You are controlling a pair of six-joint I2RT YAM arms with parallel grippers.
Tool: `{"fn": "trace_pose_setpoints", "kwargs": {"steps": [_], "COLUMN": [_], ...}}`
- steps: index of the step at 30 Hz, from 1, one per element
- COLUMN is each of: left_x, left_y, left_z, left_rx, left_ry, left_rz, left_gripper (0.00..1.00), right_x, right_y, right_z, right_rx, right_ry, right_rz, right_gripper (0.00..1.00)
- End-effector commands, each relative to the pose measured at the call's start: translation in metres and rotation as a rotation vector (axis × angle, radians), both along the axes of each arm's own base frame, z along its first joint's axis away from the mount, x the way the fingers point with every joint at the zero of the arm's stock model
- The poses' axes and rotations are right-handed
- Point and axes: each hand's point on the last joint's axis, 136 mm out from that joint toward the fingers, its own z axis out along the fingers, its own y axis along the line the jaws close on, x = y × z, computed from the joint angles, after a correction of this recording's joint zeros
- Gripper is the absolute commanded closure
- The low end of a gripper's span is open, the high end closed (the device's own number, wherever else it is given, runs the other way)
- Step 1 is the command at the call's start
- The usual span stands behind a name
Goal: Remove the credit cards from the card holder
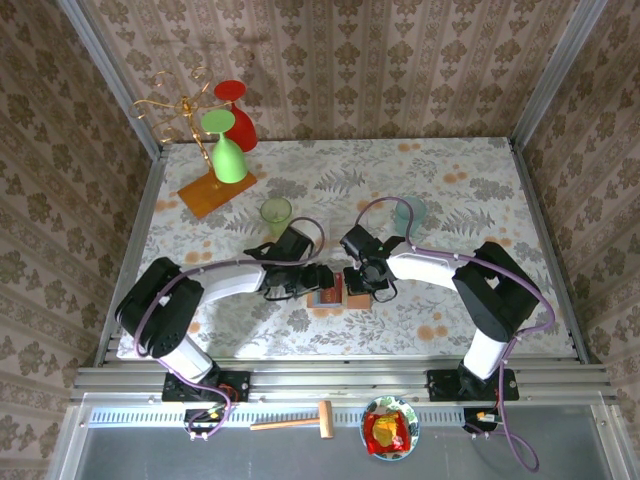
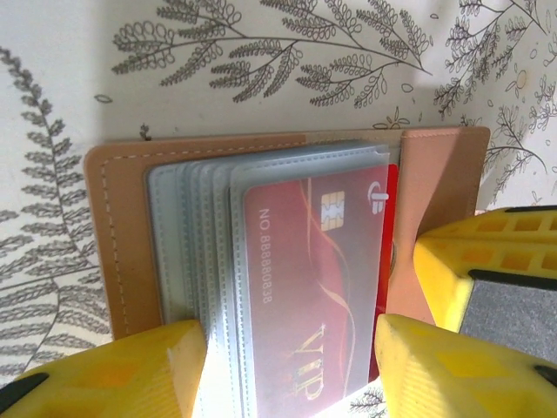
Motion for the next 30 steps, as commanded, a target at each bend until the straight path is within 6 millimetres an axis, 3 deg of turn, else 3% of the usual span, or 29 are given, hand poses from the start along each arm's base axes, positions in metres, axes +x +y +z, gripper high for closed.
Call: {"fn": "trace_pose_setpoints", "kwargs": {"steps": [1, 9, 19, 30], "left_x": [-0.015, -0.022, -0.008, 0.013], "left_y": [0.016, 0.021, 0.016, 0.004], "left_z": [-0.013, 0.002, 0.025, 0.041], "left_rx": [0.056, 0.063, 0.042, -0.107], "left_ry": [0.046, 0.016, -0.034, -0.083], "left_rz": [0.033, 0.040, 0.033, 0.042], "left_gripper": [0.43, 0.43, 0.44, 0.48], "right_x": [-0.013, -0.019, -0.016, -0.005], "right_y": [0.000, -0.012, -0.015, 0.000], "right_z": [-0.008, -0.005, -0.001, 0.039], "right_rx": [0.014, -0.022, -0.053, 0.057], "right_ry": [0.033, -0.001, 0.029, -0.019], "right_rz": [0.066, 0.125, 0.088, -0.004], "right_gripper": [0.89, 0.87, 0.87, 0.82]}}
